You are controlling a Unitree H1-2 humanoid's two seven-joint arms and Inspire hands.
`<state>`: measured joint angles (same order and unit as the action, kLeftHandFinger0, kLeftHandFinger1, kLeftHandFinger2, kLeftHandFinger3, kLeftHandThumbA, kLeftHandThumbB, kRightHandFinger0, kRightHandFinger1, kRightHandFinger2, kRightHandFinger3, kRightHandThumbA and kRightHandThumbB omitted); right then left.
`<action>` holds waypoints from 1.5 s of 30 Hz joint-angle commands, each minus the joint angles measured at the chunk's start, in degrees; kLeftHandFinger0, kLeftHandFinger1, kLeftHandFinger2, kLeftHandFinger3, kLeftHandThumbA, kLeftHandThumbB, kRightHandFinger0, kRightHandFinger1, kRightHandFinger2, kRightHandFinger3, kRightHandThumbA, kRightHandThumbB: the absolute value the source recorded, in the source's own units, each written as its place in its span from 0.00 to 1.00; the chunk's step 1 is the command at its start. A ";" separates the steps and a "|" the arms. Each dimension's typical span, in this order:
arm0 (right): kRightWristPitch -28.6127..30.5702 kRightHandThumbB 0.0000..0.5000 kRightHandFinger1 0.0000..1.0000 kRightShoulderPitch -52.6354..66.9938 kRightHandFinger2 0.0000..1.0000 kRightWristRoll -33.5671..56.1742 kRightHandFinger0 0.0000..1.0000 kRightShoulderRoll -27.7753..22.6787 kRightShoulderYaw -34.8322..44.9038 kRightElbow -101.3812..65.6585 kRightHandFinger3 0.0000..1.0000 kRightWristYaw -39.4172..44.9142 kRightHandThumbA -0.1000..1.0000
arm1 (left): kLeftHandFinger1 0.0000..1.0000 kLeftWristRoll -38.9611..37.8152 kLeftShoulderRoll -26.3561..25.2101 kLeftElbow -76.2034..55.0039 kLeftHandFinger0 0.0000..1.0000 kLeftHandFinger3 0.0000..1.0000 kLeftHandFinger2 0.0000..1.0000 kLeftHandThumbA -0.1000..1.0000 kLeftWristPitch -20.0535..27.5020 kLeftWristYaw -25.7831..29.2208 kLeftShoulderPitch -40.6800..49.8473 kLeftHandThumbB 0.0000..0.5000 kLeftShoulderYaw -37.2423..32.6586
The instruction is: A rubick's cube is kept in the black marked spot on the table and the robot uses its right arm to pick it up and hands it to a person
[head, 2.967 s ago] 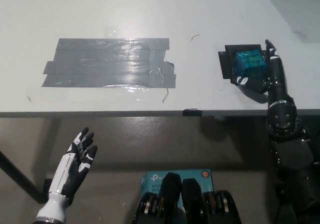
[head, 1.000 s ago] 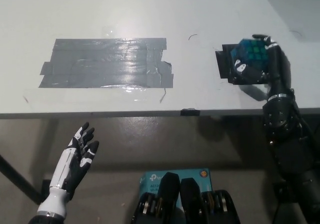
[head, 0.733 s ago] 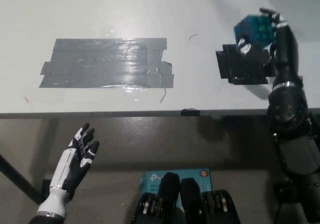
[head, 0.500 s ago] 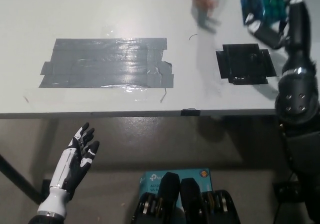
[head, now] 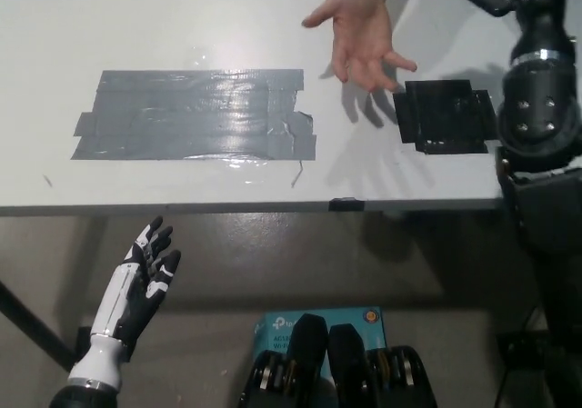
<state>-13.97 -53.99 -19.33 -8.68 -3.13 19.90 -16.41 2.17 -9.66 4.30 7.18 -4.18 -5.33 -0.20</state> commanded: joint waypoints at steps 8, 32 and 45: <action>10.87 0.39 0.36 -17.16 0.76 -2.24 0.00 2.10 -5.13 31.60 0.79 -3.13 0.00 | 1.00 0.92 -0.82 -2.69 0.94 1.00 1.00 0.79 2.39 -0.76 1.17 0.19 -0.74; 11.75 1.00 1.00 -23.64 1.00 0.86 1.00 4.49 -9.63 53.44 1.00 15.41 0.82 | 1.00 0.82 -0.79 -3.52 0.91 1.00 1.00 0.75 1.87 -1.28 1.42 0.21 -0.72; 13.46 0.99 1.00 -14.25 1.00 3.31 1.00 -0.49 -4.25 24.48 1.00 11.80 0.91 | 1.00 0.92 -0.60 -3.10 0.93 1.00 1.00 0.75 2.07 -1.38 2.33 0.22 -0.86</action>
<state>-0.99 -71.23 -18.39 -6.14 -10.50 61.99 -4.73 3.11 -9.66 2.58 7.26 -4.98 -3.59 -0.81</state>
